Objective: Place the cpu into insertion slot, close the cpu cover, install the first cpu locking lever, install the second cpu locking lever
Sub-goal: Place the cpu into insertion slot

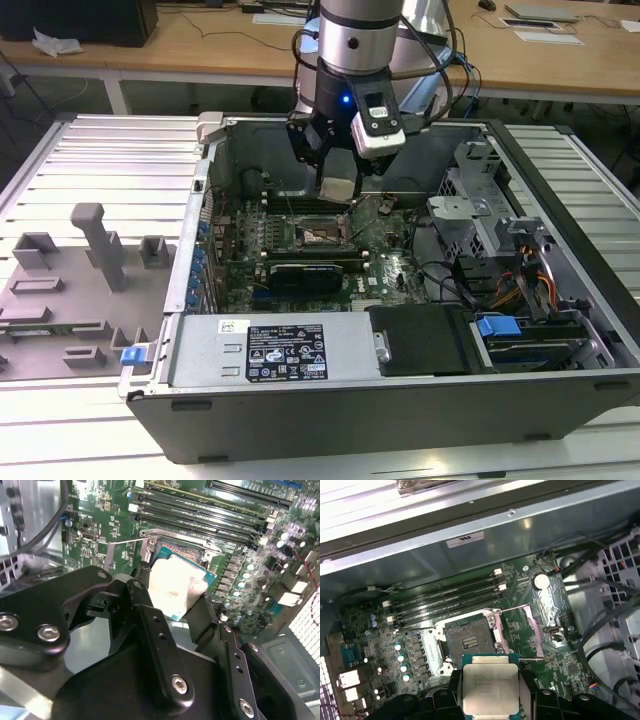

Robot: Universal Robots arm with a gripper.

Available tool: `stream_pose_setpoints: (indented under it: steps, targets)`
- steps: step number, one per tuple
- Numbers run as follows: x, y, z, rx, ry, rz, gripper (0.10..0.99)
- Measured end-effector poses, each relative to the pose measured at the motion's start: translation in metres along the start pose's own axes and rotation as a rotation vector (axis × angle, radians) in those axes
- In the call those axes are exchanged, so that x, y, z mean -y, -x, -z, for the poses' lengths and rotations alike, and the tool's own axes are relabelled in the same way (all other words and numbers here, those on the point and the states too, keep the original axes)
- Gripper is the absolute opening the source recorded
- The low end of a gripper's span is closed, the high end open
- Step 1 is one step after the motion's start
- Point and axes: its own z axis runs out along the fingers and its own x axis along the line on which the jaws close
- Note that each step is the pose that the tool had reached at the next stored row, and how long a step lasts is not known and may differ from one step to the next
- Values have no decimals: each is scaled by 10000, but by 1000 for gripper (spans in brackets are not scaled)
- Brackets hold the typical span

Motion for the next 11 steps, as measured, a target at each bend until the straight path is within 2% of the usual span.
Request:
stream_pose_setpoints:
  steps: [11]
  targets:
    - [2, 0, -44, 148, -107, -2047, 541]
